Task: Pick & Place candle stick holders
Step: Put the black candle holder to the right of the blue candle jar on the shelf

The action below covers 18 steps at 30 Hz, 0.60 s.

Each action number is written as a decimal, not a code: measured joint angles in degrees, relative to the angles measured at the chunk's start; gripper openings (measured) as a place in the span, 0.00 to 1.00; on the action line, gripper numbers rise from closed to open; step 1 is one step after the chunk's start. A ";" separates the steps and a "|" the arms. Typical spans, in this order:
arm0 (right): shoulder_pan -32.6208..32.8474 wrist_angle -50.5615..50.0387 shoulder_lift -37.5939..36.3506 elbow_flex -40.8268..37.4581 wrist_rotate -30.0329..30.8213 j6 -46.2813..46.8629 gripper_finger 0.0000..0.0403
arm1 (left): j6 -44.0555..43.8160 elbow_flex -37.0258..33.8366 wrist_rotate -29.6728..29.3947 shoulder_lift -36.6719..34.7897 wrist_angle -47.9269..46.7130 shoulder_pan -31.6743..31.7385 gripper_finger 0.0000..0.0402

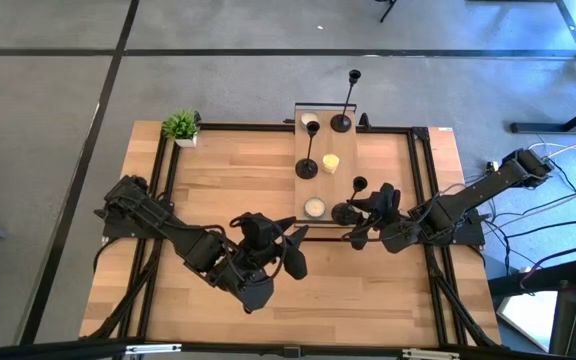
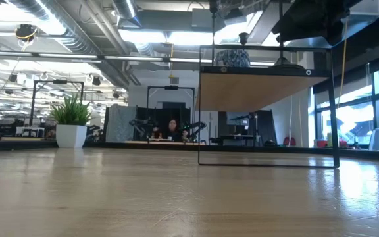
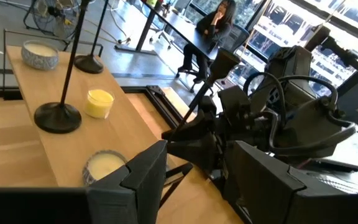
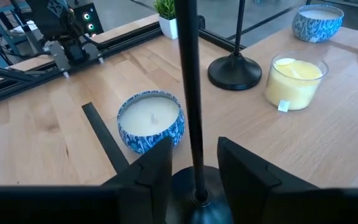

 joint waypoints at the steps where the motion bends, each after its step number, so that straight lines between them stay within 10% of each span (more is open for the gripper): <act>1: 0.00 0.01 0.00 0.00 -0.22 0.00 0.33 | 0.04 0.00 -0.12 -0.03 0.00 0.01 0.45; 18: 1.49 -0.39 -1.50 0.07 -2.54 0.04 0.35 | 0.42 0.00 -0.53 -0.03 -0.02 0.01 0.45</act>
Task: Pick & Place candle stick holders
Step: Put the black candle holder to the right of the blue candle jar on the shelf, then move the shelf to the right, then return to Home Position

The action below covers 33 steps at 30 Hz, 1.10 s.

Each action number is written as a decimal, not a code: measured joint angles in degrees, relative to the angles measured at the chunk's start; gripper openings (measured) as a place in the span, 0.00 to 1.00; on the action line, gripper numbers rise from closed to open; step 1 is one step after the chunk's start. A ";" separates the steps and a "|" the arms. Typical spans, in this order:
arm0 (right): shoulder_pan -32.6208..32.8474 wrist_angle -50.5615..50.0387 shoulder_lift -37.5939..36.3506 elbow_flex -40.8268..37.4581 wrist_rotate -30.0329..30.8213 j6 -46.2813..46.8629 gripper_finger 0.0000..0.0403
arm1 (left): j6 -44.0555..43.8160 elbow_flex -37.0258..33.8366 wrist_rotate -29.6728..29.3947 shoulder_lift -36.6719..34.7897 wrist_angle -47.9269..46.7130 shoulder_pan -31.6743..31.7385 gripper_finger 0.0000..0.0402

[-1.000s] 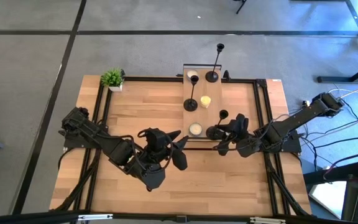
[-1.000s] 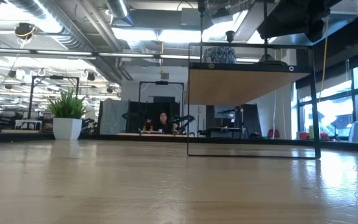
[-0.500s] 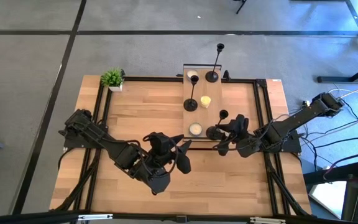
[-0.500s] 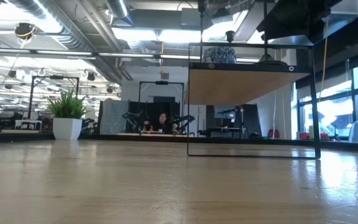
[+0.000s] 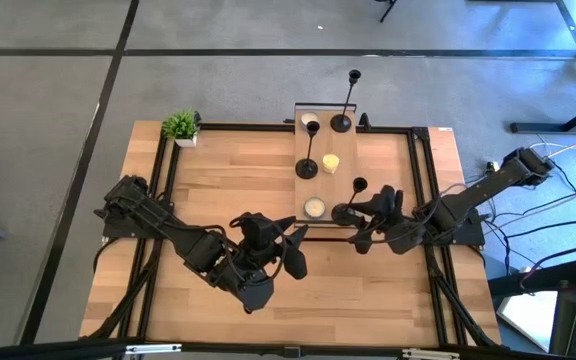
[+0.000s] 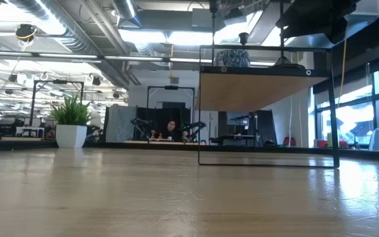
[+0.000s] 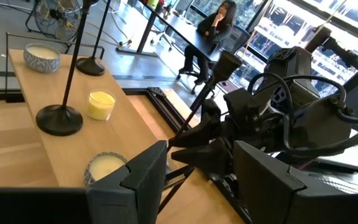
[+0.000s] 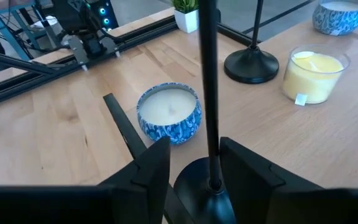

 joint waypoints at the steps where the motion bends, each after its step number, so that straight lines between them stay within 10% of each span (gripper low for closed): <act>1: 0.08 -0.19 -0.41 0.00 0.02 0.00 0.35 | 0.00 0.00 -0.02 0.00 0.02 0.00 0.45; 18: 0.87 -6.02 -5.18 0.04 -2.99 1.65 0.35 | -0.42 0.04 -0.65 0.00 0.02 0.00 0.45; 33: 8.69 -10.96 -10.02 0.04 -20.97 4.31 0.35 | 3.70 0.09 7.12 -0.04 -2.16 0.00 0.45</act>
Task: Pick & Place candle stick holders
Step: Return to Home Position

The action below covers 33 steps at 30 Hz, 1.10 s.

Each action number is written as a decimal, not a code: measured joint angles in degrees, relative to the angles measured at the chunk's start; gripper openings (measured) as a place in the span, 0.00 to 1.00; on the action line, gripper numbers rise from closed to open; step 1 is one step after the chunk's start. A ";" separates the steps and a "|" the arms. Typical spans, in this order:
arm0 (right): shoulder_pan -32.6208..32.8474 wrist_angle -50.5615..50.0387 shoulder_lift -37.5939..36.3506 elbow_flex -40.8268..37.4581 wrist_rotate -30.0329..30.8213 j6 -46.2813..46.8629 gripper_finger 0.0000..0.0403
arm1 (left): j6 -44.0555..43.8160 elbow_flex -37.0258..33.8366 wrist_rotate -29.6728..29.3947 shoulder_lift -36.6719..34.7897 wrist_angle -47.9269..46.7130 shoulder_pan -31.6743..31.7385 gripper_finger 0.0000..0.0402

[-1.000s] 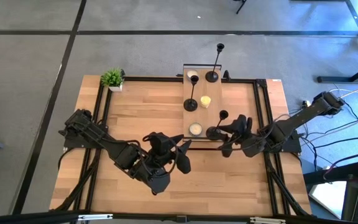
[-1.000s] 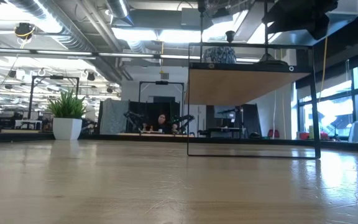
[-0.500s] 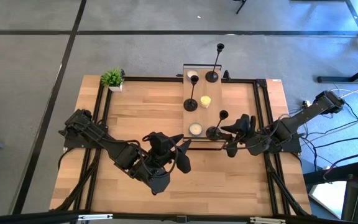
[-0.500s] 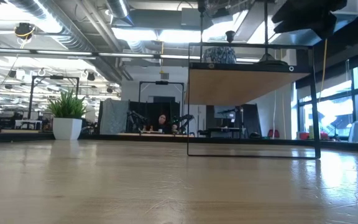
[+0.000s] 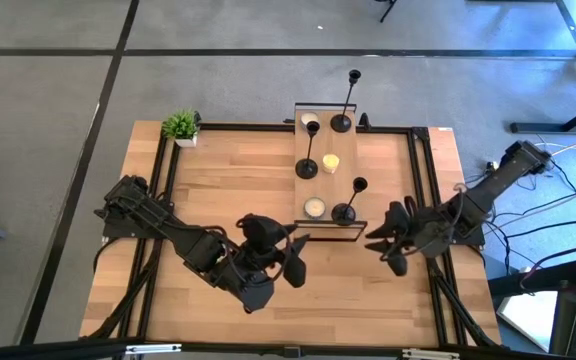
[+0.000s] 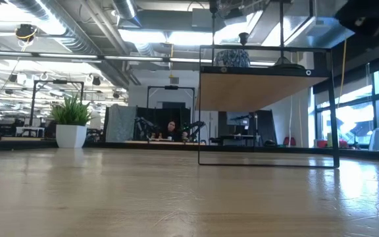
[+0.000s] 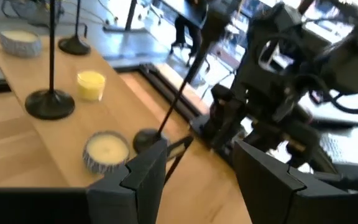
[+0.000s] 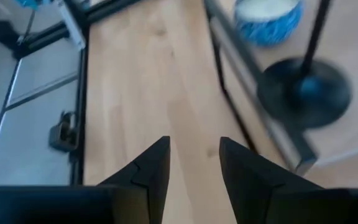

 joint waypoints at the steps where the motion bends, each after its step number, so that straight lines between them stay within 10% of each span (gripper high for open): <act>1: 0.80 -0.57 -0.01 0.00 -0.35 0.86 0.35 | -0.77 0.00 0.83 0.00 -0.89 0.00 0.45; 23: 12.30 -2.43 7.81 -0.02 -0.06 14.27 0.34 | -31.21 0.00 17.57 11.20 -17.15 -1.05 0.45; 33: 14.59 -3.63 15.73 -0.02 7.03 26.70 0.15 | -41.81 0.01 22.68 13.93 -36.75 -0.74 0.24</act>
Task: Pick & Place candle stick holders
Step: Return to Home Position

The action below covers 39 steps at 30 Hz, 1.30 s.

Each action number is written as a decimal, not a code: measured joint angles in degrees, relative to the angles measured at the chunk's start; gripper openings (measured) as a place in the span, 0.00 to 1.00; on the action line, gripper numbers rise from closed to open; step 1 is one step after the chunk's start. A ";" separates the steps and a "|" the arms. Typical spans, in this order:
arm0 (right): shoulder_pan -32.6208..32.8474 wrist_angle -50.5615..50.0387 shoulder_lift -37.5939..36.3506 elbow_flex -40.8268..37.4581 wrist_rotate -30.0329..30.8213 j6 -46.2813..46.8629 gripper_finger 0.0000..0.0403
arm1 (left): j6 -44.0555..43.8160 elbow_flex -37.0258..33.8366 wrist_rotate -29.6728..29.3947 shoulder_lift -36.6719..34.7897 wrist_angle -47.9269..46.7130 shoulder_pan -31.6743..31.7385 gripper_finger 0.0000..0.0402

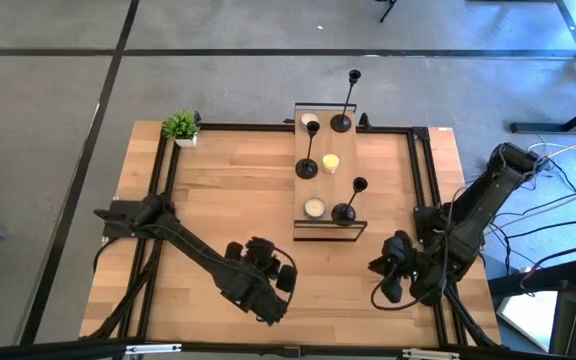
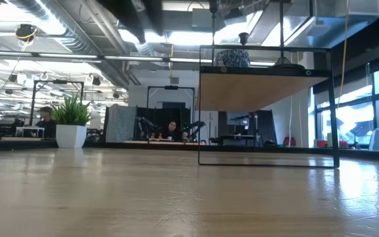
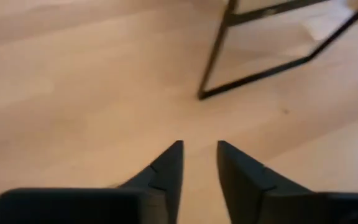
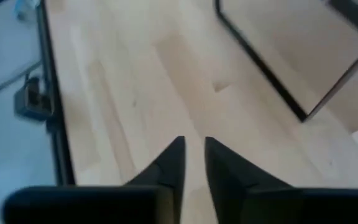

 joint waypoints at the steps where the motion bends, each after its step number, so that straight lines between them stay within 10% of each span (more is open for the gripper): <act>1: 0.03 -0.03 0.52 0.00 1.17 0.83 0.11 | 0.01 -0.01 -0.09 0.04 -0.88 0.21 0.20; 12: -0.91 -3.67 3.47 0.00 8.63 9.80 0.01 | -3.12 -3.21 -5.93 -0.33 -1.30 2.88 0.00; 18: -0.86 -4.77 3.75 0.00 9.24 13.13 0.00 | -18.18 -20.67 -6.95 -8.73 4.98 -0.04 0.00; 26: -0.71 0.49 3.73 0.00 9.86 11.47 0.00 | -4.74 -57.27 -23.93 -28.23 59.10 -5.82 0.00; 35: -1.29 5.61 3.73 0.00 11.19 9.97 0.00 | 32.31 -81.65 -8.31 -32.47 122.12 0.25 0.00; 39: -1.79 7.29 3.73 0.00 11.16 9.58 0.00 | 42.21 -83.46 2.25 -32.42 131.63 6.28 0.00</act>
